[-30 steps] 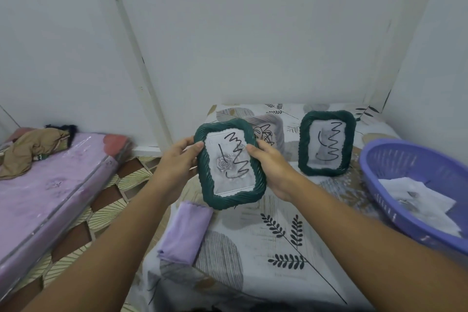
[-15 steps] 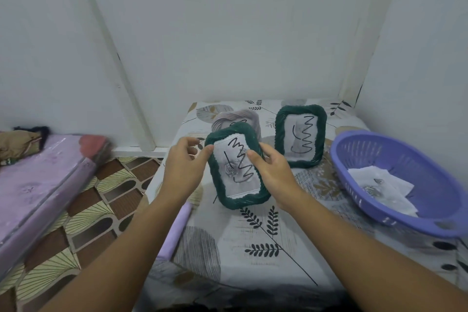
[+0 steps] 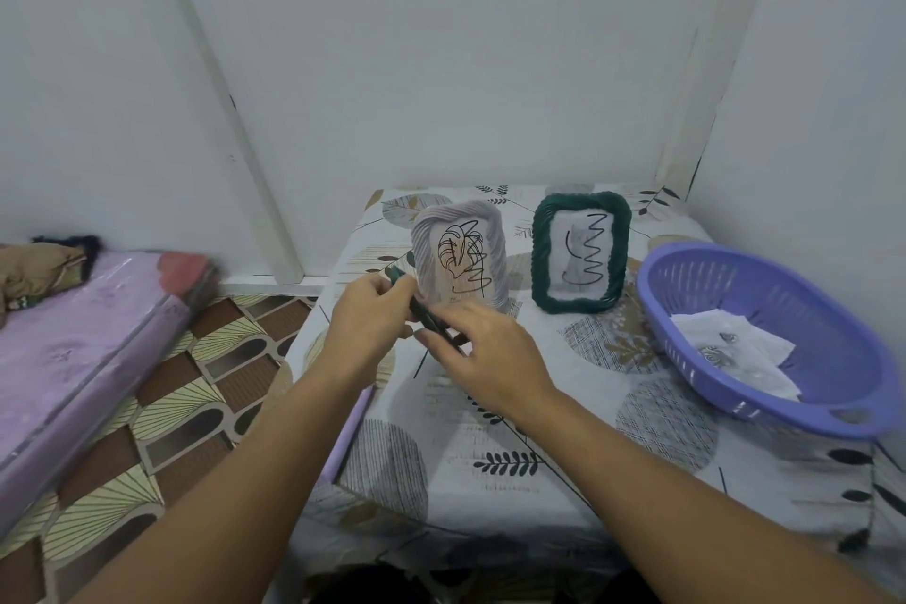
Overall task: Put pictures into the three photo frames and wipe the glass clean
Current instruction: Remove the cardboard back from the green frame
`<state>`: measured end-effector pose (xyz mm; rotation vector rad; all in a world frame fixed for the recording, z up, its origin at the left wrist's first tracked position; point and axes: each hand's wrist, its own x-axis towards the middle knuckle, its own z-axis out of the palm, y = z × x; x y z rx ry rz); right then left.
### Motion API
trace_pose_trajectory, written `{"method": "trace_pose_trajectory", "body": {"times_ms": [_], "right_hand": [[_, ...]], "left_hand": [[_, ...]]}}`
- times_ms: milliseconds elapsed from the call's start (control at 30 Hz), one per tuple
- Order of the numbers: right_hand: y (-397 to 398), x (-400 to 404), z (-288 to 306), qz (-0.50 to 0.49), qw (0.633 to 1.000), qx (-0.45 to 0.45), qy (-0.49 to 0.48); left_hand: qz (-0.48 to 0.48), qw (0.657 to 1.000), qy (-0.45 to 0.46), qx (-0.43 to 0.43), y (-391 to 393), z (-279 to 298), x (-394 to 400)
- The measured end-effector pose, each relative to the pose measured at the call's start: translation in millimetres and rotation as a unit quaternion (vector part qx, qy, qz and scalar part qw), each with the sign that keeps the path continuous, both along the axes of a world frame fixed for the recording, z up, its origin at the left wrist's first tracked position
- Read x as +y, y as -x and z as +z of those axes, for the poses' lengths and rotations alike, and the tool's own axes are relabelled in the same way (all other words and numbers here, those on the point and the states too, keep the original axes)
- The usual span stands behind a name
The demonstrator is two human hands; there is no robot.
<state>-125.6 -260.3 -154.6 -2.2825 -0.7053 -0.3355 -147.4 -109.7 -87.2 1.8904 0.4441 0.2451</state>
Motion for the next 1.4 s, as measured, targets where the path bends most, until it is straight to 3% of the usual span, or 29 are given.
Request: {"method": "trace_pose_trajectory", "body": {"times_ms": [100, 200, 333, 400, 533, 733, 833, 1000, 1200, 1400], "right_hand": [[0.0, -6.3, 3.4, 0.025, 0.994, 0.065, -0.085], [-7.1, -16.1, 4.8, -0.039, 0.991, 0.08, -0.1], [-18.9, -31.5, -4.0, -0.055, 0.949, 0.269, -0.155], [-20.6, -39.2, -11.7, -0.045, 0.934, 0.319, -0.153], [-19.5, -51.9, -23.8, -0.06, 0.942, 0.307, -0.12], [-28.4, -59.8, -44.7, -0.137, 0.947, 0.29, -0.003], [-29.9, -60.7, -48.3, -0.171, 0.95, 0.254, 0.063], [-31.4, -63.4, -57.7, -0.179, 0.947, 0.243, 0.105], [-36.0, -65.6, -64.2, -0.192, 0.951, 0.224, 0.096], [-47.3, -69.4, -64.2, -0.213, 0.955, 0.205, 0.011]], "left_hand": [[-0.004, 0.999, 0.046, 0.006, 0.8, -1.8, 10.7], [-0.025, 0.989, 0.141, 0.029, 0.2, -5.5, 20.1], [-0.064, 0.97, 0.224, 0.073, -6.8, -26.6, 25.7], [-0.077, 0.965, 0.234, 0.091, -10.1, -41.5, 23.5], [-0.076, 0.976, 0.173, 0.112, -15.3, -67.1, 15.1], [-0.065, 0.996, -0.048, 0.049, -30.9, -98.2, 2.8], [-0.078, 0.98, -0.177, 0.053, -35.9, -110.1, -0.9], [-0.086, 0.951, -0.296, 0.04, -37.5, -127.3, 0.7], [-0.082, 0.938, -0.335, -0.005, -39.1, -139.7, 5.9], [-0.052, 0.959, -0.278, -0.037, -33.4, -143.7, 2.2]]}}
